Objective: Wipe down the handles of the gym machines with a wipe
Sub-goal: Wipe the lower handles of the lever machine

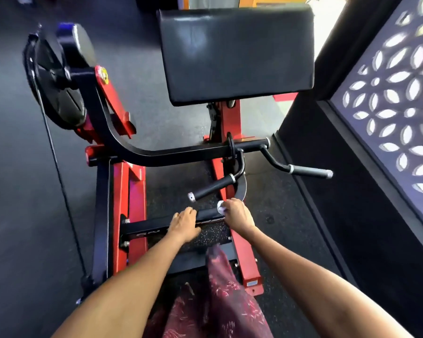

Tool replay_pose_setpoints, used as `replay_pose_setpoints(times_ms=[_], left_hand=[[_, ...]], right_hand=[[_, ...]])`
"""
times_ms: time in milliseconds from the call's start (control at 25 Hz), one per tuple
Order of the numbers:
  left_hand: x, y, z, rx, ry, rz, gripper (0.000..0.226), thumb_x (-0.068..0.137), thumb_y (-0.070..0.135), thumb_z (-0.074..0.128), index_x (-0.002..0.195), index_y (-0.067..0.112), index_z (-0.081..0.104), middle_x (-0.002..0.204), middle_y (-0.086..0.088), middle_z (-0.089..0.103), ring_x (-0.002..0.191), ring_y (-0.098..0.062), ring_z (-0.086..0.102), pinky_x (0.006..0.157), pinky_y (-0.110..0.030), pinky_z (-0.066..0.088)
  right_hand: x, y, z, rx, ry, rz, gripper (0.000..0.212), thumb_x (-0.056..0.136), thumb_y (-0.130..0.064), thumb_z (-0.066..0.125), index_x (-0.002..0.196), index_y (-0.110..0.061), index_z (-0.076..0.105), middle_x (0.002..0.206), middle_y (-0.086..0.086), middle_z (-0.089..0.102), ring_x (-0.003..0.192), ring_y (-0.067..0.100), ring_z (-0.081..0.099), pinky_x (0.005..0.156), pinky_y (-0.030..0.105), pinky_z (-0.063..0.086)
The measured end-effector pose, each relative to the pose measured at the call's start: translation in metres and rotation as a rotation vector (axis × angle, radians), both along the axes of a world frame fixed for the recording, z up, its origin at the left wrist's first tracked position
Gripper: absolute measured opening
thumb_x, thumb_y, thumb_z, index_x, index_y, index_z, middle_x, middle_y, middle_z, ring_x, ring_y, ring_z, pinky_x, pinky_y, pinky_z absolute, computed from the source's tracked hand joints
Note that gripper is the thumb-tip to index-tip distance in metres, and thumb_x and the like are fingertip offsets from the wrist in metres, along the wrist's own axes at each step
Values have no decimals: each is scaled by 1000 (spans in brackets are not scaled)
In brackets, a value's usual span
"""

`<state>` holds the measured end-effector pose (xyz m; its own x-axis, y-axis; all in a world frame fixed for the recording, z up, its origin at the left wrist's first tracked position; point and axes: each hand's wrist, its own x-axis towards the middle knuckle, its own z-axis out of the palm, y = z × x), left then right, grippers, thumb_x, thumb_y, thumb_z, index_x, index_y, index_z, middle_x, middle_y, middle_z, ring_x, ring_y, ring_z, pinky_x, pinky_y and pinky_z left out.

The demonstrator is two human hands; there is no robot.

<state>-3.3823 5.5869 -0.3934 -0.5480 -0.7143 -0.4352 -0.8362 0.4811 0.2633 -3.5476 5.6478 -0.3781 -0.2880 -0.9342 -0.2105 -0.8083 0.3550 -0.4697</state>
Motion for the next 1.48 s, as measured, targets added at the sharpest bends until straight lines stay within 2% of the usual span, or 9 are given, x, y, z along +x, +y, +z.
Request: replay_pose_setpoints(times_ms=[120, 200, 320, 480, 680, 840, 1080, 1320, 1480], left_hand=[[-16, -16, -25, 17, 57, 91, 65, 89, 32, 61, 142, 8, 32, 150, -6, 30, 137, -23, 32, 113, -37, 24], [-28, -28, -39, -3, 108, 161, 69, 89, 31, 61, 145, 8, 27, 153, -7, 25, 139, -24, 29, 114, -37, 22], [-38, -41, -54, -41, 208, 286, 70, 91, 25, 59, 148, 7, 22, 156, -8, 19, 142, -24, 22, 118, -38, 16], [-40, -60, -71, -42, 302, 316, 56, 89, 12, 60, 141, 4, 40, 140, -10, 45, 129, -27, 42, 113, -40, 26], [-37, -71, -77, -46, 456, 383, 41, 84, -1, 62, 125, 0, 56, 116, -13, 59, 108, -30, 56, 96, -39, 44], [-34, -76, -77, -13, 495, 357, 40, 83, 0, 67, 122, 0, 59, 116, -13, 61, 110, -27, 56, 97, -35, 43], [-33, -77, -77, -30, 501, 352, 36, 77, -7, 68, 113, -4, 63, 107, -18, 63, 100, -32, 61, 88, -36, 46], [-31, -80, -78, 4, 516, 366, 39, 78, 0, 72, 117, 0, 62, 110, -15, 63, 103, -29, 58, 91, -34, 44], [-30, -78, -80, -8, 542, 367, 37, 75, -4, 72, 111, -3, 64, 104, -18, 64, 97, -33, 60, 84, -36, 45]], right_hand=[[-23, -22, -18, -15, -37, -78, 42, 84, 1, 45, 122, -11, 56, 108, 15, 60, 106, 32, 53, 84, 34, 39], [-37, -39, -26, -76, -30, -118, 47, 87, 0, 46, 133, -8, 48, 115, 18, 58, 110, 32, 51, 90, 35, 38], [-49, -59, -35, -212, 16, -149, 37, 86, 1, 50, 122, -5, 57, 111, 16, 58, 109, 31, 48, 87, 36, 40], [-46, -82, -62, -201, 42, -226, 24, 86, -2, 51, 108, -4, 61, 101, 13, 51, 100, 28, 45, 80, 36, 43], [-30, -84, -77, -234, 68, 42, 20, 86, -1, 53, 104, 0, 62, 93, 13, 49, 87, 28, 47, 64, 36, 46], [-45, -87, -77, -244, 71, -266, 25, 82, 6, 51, 102, 1, 63, 96, 14, 50, 92, 28, 46, 71, 36, 47], [9, -84, -85, -191, 60, 154, 25, 82, 6, 55, 106, 1, 61, 94, 13, 50, 86, 29, 47, 63, 34, 44], [-39, -89, -74, -146, 78, -308, 27, 91, -1, 45, 113, -4, 60, 108, 13, 48, 102, 26, 44, 81, 34, 48], [16, -97, -69, -153, 86, -79, 20, 96, -12, 44, 105, -2, 59, 106, 13, 48, 99, 27, 42, 74, 33, 44]])
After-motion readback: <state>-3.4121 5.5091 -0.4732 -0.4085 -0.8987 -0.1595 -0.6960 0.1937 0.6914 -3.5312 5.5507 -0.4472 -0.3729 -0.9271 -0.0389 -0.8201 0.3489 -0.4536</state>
